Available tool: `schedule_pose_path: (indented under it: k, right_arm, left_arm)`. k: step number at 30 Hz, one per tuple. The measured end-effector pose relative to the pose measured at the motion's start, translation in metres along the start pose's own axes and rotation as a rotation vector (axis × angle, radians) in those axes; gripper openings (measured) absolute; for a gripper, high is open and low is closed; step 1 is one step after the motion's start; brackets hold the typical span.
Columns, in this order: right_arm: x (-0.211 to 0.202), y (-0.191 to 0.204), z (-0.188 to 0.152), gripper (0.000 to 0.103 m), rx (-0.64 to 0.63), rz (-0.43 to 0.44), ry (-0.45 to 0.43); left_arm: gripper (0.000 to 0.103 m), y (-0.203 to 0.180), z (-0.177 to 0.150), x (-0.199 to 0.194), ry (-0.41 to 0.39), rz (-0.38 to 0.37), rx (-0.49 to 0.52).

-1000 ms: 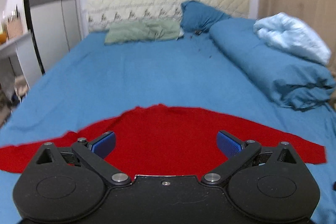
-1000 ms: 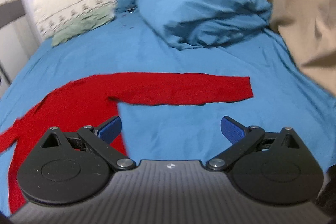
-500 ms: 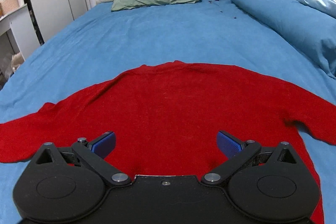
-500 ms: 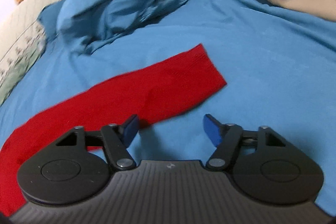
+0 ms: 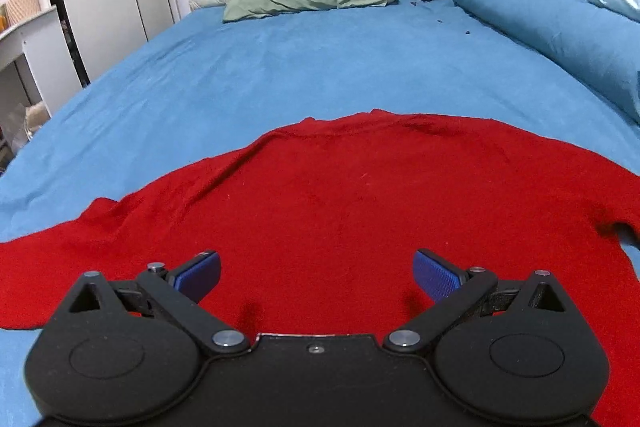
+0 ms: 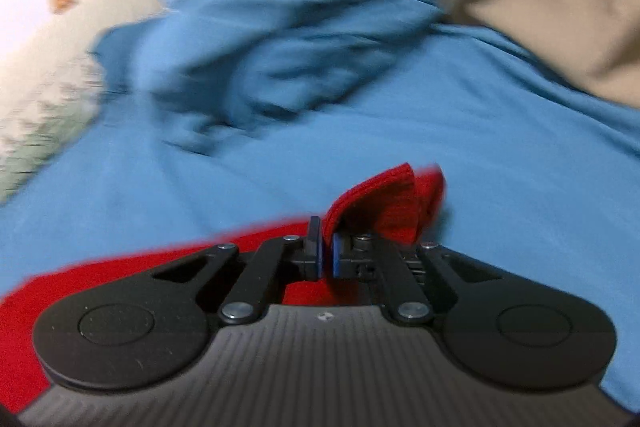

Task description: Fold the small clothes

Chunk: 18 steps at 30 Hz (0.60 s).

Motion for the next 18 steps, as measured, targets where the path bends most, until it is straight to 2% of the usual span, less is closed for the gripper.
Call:
schedule_pose_path:
  k: [2, 5, 8, 10, 13, 15, 18]
  right_arm:
    - [0.003, 0.048, 0.017, 0.02, -0.034, 0.12, 0.0]
    - [0.008, 0.144, 0.033, 0.02, -0.094, 0.34, 0.013]
    - [0.017, 0.255, 0.024, 0.02, -0.138, 0.58, 0.078]
    - [0.025, 0.323, -0.001, 0.02, -0.166, 0.724, 0.165]
    - [0.04, 0.403, -0.069, 0.02, -0.212, 0.879, 0.326]
    - [0.054, 0.427, -0.118, 0.02, -0.207, 0.91, 0.433]
    - [0.074, 0.431, -0.174, 0.019, -0.161, 0.901, 0.546]
  left_arm:
    - [0.103, 0.005, 0.005, 0.004, 0.014, -0.025, -0.023]
    - [0.103, 0.015, 0.008, 0.003, 0.012, -0.042, -0.048]
    - [0.103, 0.024, 0.01, 0.002, 0.006, -0.051, -0.062]
    - [0.103, 0.032, 0.01, 0.004, 0.022, -0.062, -0.093]
    - [0.103, 0.042, 0.009, 0.005, 0.017, -0.105, -0.145]
    - [0.103, 0.047, 0.006, 0.009, 0.027, -0.092, -0.149]
    - [0.103, 0.05, 0.002, 0.017, 0.039, -0.068, -0.135]
Point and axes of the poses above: each gripper's, at about its wrist camera, not at the fingertips, and x roughly the way its jaws point, y to its left, z to its top, the point moved 7 cm from there along x, roughly the way its jaws point, and after that the axes turned 13 degrees about z, right-handed, at the moved point
